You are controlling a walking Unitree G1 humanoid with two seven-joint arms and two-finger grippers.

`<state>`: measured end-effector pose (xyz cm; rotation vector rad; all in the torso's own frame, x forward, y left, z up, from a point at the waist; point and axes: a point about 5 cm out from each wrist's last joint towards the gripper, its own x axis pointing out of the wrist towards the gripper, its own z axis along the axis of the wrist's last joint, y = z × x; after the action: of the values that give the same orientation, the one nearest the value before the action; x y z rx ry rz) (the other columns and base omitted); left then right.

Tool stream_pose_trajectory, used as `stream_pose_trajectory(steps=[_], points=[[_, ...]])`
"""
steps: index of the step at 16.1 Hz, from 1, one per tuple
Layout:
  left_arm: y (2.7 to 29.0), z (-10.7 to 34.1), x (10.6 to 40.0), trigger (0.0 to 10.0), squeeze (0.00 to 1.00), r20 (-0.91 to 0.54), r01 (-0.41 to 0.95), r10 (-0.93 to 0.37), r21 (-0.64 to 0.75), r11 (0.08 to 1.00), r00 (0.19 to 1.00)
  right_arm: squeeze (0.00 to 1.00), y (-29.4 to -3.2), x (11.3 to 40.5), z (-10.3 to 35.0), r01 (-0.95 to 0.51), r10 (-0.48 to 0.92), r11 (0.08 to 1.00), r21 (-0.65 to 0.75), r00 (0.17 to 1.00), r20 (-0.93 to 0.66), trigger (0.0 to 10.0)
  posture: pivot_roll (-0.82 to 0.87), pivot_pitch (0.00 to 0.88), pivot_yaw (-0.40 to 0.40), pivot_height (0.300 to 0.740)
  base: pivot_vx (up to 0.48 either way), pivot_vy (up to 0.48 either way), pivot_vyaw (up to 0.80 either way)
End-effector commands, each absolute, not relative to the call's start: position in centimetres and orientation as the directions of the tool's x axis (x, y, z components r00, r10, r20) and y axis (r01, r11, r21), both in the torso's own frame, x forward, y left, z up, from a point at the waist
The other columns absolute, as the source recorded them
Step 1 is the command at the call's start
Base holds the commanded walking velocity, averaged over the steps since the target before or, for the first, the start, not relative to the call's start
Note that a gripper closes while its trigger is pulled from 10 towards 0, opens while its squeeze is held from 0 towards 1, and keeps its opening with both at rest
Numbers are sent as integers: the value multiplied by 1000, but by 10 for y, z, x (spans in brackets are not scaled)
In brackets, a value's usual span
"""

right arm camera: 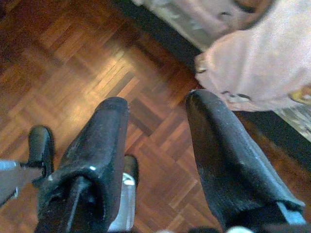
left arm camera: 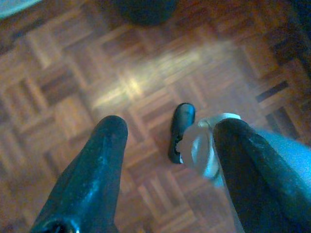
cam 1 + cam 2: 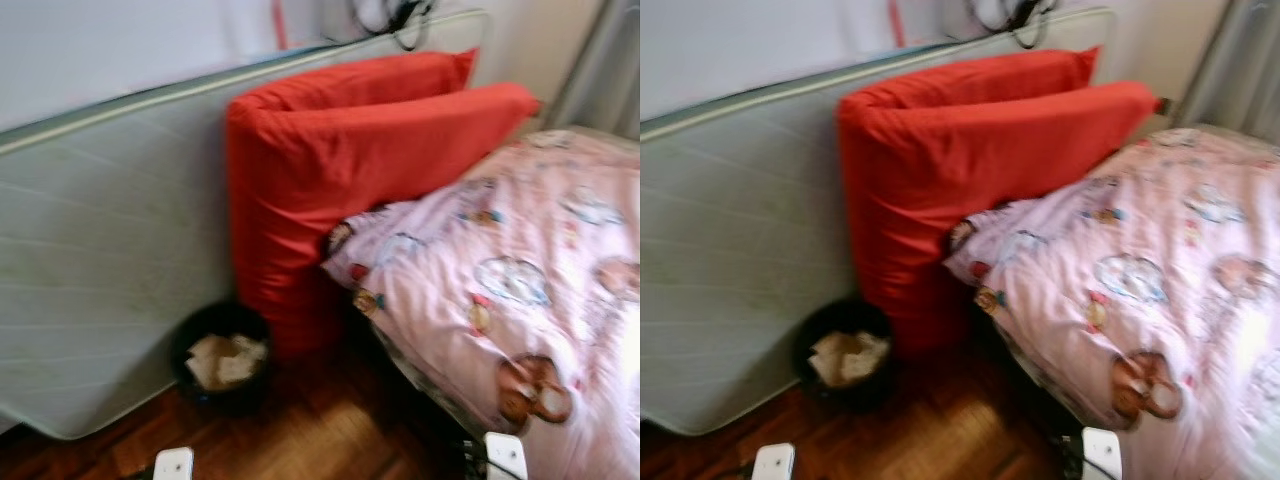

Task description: Clean up the room

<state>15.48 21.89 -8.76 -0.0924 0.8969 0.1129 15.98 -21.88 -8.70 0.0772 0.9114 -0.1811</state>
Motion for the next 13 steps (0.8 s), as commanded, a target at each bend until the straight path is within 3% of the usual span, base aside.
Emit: stream_pose_trajectory(steps=[1, 13], points=[[223, -88, 153, 10000, 0, -793, -168, 76, -34, 985, 605, 0, -215, 161, -87, 189, -119, 982, -5, 598, -792, 10000, 70, 50, -14, 740, 0, 0, 794], [214, -88, 160, 10000, 0, -793, -179, 83, -34, 983, 603, 0, -214, 162, -88, 187, -115, 982, -3, 590, -799, 10000, 40, 69, -14, 740, 0, 0, 794]])
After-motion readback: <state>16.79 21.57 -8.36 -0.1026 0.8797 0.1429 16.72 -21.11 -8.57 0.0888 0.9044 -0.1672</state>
